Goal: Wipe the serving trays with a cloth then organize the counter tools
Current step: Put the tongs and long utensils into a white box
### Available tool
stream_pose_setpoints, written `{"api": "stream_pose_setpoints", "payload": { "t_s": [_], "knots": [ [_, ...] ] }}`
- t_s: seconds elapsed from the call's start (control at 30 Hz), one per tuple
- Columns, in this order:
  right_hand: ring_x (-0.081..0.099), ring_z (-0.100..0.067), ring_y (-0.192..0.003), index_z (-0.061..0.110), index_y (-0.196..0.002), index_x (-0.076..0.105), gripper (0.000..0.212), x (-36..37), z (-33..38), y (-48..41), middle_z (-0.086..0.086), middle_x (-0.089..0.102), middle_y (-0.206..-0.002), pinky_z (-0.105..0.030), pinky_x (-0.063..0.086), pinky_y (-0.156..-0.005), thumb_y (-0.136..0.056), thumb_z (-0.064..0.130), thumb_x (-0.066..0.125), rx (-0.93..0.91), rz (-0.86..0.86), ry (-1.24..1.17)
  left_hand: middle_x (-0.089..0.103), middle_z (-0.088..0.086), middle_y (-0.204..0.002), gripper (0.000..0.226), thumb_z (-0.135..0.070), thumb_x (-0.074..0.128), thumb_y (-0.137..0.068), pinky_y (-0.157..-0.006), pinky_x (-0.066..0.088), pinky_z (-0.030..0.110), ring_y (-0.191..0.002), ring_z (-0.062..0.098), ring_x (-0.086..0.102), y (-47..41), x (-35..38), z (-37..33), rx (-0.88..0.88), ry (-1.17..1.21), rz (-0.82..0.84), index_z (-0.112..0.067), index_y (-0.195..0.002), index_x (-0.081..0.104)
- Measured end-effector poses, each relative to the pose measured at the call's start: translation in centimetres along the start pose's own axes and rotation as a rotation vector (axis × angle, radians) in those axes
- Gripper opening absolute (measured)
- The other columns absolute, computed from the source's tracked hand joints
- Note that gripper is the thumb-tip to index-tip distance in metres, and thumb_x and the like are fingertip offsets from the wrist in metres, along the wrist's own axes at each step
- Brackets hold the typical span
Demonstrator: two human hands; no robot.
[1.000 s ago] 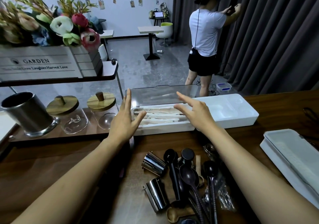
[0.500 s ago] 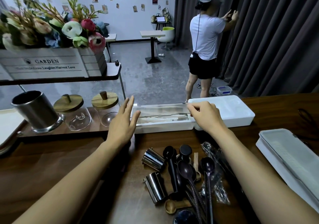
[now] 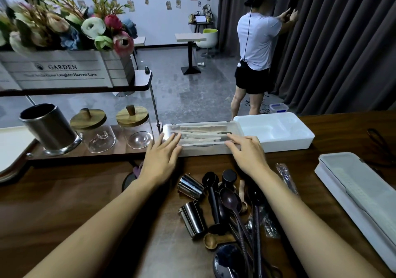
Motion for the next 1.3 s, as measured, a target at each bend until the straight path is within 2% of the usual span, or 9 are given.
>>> {"api": "stream_pose_setpoints", "payload": {
  "t_s": [0.07, 0.17, 0.37, 0.5, 0.6, 0.73, 0.87, 1.17, 1.3],
  "knots": [
    [0.041, -0.02, -0.133, 0.031, -0.14, 0.06, 0.041, -0.1, 0.2, 0.3, 0.0, 0.061, -0.135, -0.036, 0.037, -0.105, -0.101, 0.044, 0.055, 0.007, -0.004, 0.021, 0.026, -0.006, -0.167, 0.071, -0.07, 0.016, -0.096, -0.127, 0.004, 0.047, -0.158, 0.022, 0.009, 0.2, 0.7, 0.5, 0.0, -0.004, 0.047, -0.04, -0.16, 0.024],
    [0.043, -0.019, -0.13, 0.03, -0.139, 0.06, 0.042, 0.0, -0.2, 0.4, 0.006, 0.059, -0.14, -0.04, 0.039, -0.108, -0.101, 0.045, 0.053, -0.016, -0.015, 0.073, 0.018, -0.007, -0.169, 0.075, -0.074, 0.015, -0.093, -0.127, -0.001, 0.048, -0.158, 0.02, 0.003, 0.3, 1.2, 0.7, 0.006, -0.039, 0.063, -0.04, -0.16, 0.021],
    [0.038, -0.017, -0.134, 0.031, -0.144, 0.054, 0.044, 1.0, -0.5, 0.4, 0.015, 0.052, -0.148, -0.043, 0.036, -0.111, -0.101, 0.041, 0.052, -0.042, 0.01, 0.19, 0.014, -0.007, -0.17, 0.078, -0.074, 0.011, -0.093, -0.127, -0.001, 0.052, -0.158, 0.02, 0.0, 0.5, 1.2, 0.7, 0.014, -0.081, 0.077, -0.039, -0.161, 0.021],
    [0.039, -0.016, -0.138, 0.03, -0.141, 0.059, 0.04, 0.3, -0.4, 0.3, 0.014, 0.053, -0.147, -0.038, 0.034, -0.115, -0.102, 0.035, 0.053, -0.02, 0.038, 0.105, 0.013, -0.006, -0.171, 0.067, -0.069, 0.022, -0.101, -0.126, -0.001, 0.052, -0.158, 0.019, -0.001, 0.3, 0.8, 0.5, 0.001, -0.059, 0.1, -0.039, -0.161, 0.022],
    [0.045, -0.016, -0.139, 0.031, -0.137, 0.063, 0.036, -0.6, -0.2, 1.1, 0.009, 0.057, -0.145, -0.035, 0.036, -0.113, -0.101, 0.032, 0.055, -0.004, 0.001, -0.002, 0.014, -0.003, -0.17, 0.063, -0.063, 0.029, -0.102, -0.125, -0.003, 0.05, -0.158, 0.02, 0.0, 0.7, -0.1, 0.5, 0.007, 0.018, 0.071, -0.036, -0.16, 0.026],
    [0.042, -0.017, -0.143, 0.033, -0.137, 0.063, 0.035, -1.7, -0.2, 4.0, 0.006, 0.057, -0.145, -0.037, 0.036, -0.115, -0.103, 0.033, 0.053, 0.068, -0.05, -0.074, 0.018, -0.002, -0.169, 0.072, -0.071, 0.025, -0.098, -0.128, 0.004, 0.046, -0.158, 0.019, 0.005, 1.7, -1.2, -0.4, 0.051, 0.146, 0.034, -0.035, -0.16, 0.028],
    [0.05, -0.017, -0.135, 0.029, -0.139, 0.061, 0.037, -3.3, -0.2, 7.5, 0.006, 0.058, -0.144, -0.024, 0.037, -0.105, -0.104, 0.035, 0.052, 0.141, -0.098, -0.129, 0.021, -0.008, -0.169, 0.071, -0.067, 0.036, -0.096, -0.127, 0.018, 0.041, -0.157, 0.011, 0.01, 2.9, -2.3, -3.7, 0.068, 0.351, 0.052, -0.037, -0.16, 0.028],
    [0.048, -0.017, -0.135, 0.04, -0.142, 0.055, 0.041, -5.7, -1.9, 14.2, 0.004, 0.055, -0.146, -0.023, 0.035, -0.103, -0.102, 0.045, 0.053, 0.291, -0.142, -0.22, 0.018, -0.02, -0.167, 0.073, -0.07, 0.043, -0.095, -0.121, 0.022, 0.029, -0.152, -0.001, 0.017, 5.0, -3.9, -11.8, 0.273, 0.564, 0.165, -0.047, -0.16, 0.019],
    [0.052, -0.012, -0.133, 0.046, -0.141, 0.053, 0.044, -7.3, -2.9, 16.3, 0.011, 0.058, -0.143, -0.035, 0.04, -0.113, -0.098, 0.054, 0.053, 0.301, -0.168, -0.222, 0.021, -0.019, -0.167, 0.078, -0.07, 0.045, -0.092, -0.12, 0.021, 0.024, -0.153, 0.0, 0.018, 6.0, -4.0, -15.7, 0.36, 0.598, 0.205, -0.044, -0.16, 0.019]
  ]
}}
Point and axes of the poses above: each hand's wrist, its own y-axis away from the middle knuckle, its own x-axis out of the palm, z = x × y, the point moved 2 cm from there along -y, towards the middle knuckle
